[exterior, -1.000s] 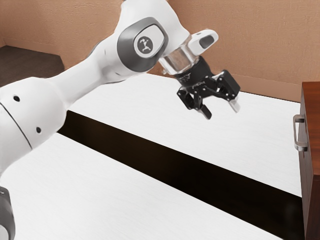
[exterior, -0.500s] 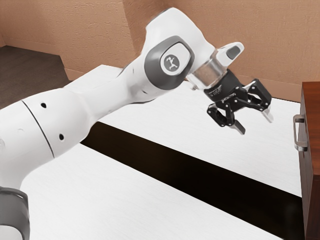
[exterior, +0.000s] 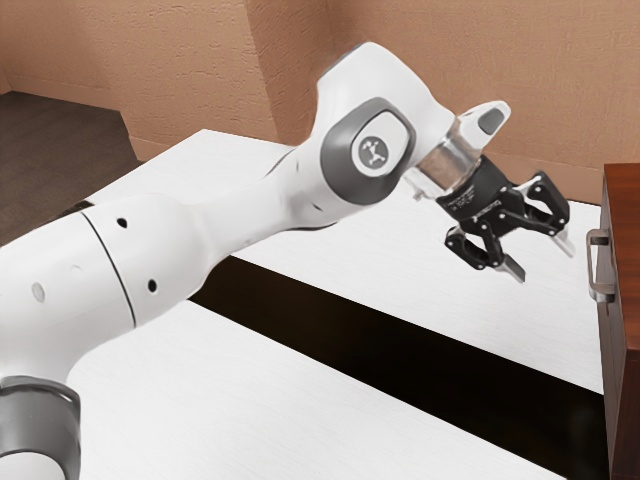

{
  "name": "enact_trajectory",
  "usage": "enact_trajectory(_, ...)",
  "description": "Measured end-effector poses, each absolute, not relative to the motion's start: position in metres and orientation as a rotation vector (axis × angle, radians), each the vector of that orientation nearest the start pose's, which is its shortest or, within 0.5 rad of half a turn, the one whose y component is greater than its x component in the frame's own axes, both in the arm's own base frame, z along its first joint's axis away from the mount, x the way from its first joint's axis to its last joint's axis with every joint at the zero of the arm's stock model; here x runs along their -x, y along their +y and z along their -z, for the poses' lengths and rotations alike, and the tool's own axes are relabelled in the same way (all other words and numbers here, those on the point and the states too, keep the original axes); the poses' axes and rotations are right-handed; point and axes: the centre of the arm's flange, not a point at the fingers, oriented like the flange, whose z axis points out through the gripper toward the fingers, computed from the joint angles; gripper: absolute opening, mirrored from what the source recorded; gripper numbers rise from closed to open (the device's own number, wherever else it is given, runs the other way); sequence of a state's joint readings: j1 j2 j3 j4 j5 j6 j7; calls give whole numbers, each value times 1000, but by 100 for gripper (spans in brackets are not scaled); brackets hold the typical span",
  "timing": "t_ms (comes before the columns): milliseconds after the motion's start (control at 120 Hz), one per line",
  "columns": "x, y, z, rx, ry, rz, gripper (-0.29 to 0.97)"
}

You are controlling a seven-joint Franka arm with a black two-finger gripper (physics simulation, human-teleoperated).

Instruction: Pull the drawer handle with one arm to open the drawer

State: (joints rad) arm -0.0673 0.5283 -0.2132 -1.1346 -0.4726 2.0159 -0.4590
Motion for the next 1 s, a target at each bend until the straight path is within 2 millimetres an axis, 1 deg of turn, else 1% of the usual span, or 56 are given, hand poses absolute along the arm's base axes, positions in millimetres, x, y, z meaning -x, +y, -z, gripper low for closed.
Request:
enact_trajectory(117,-718,-194,-552,-2428,450,-182,43)
enact_trajectory(200,-719,-197,-552,-2414,457,-201,43)
enact_trajectory(350,-722,-197,-554,-2397,474,-231,41)
enact_trajectory(508,-723,-205,-550,-2392,474,-237,39)
enact_trajectory(1000,-724,-204,-546,-2400,477,-237,32)
